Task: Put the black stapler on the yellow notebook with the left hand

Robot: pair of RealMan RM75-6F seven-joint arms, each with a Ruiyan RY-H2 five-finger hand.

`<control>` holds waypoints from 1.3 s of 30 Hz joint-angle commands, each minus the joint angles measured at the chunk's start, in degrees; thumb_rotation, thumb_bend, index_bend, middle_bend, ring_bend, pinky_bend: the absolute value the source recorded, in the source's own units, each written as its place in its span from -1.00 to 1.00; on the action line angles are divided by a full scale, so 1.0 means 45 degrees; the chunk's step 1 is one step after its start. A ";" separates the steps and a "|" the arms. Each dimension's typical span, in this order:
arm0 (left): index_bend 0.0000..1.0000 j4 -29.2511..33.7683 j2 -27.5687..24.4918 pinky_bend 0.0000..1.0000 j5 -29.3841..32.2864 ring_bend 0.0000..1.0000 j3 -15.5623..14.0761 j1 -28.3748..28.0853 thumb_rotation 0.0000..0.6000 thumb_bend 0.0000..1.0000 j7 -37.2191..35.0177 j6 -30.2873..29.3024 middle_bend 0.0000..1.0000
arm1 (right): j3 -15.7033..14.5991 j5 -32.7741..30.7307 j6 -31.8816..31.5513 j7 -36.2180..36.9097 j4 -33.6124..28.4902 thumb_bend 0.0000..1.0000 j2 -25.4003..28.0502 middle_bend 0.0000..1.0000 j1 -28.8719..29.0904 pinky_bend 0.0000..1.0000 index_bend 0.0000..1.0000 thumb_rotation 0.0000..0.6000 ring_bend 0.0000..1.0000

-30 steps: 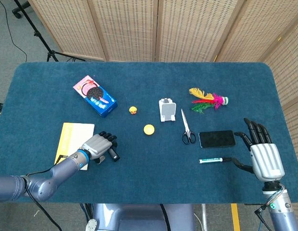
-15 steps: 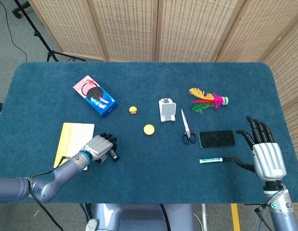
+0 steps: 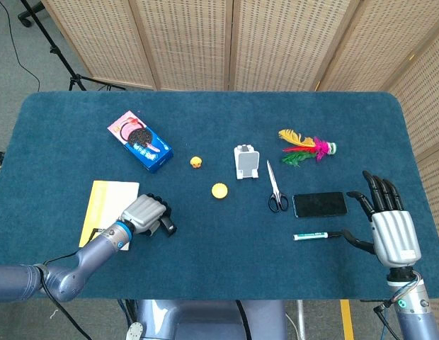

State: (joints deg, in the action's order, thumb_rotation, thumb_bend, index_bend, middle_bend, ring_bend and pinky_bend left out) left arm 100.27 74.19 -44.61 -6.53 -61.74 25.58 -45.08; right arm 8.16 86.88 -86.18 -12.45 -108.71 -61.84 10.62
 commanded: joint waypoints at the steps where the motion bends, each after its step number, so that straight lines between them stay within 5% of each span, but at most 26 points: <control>1: 0.14 0.0147 -0.0187 -0.52 -0.0104 -0.55 0.0097 0.0034 1.00 0.23 0.0044 -0.0084 -0.30 | 0.0013 -0.0004 -0.0012 0.0021 0.0008 -0.58 -0.0002 -0.94 -0.0005 -0.89 -0.49 1.00 -1.00; 24: 0.14 0.2765 -0.4301 -0.51 -0.2756 -0.55 -0.0874 0.2074 1.00 0.23 0.0073 -0.1821 -0.30 | -0.0068 0.0388 -0.0137 -0.0116 -0.0147 -0.58 -0.0002 -0.94 -0.0071 -0.89 -0.49 1.00 -1.00; 39: 0.15 0.1185 -0.3861 -0.52 -0.4053 -0.55 -0.0875 0.3986 1.00 0.23 -0.0881 -0.2211 -0.29 | -0.0107 0.0761 -0.0338 -0.0192 -0.0366 -0.58 0.0040 -0.94 -0.0158 -0.89 -0.49 1.00 -1.00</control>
State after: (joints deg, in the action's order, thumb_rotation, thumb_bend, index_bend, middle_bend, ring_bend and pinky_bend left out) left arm 106.45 56.27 -62.59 -10.82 -44.34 22.10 -55.02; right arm 7.68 90.32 -87.70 -13.32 -110.36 -61.66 9.90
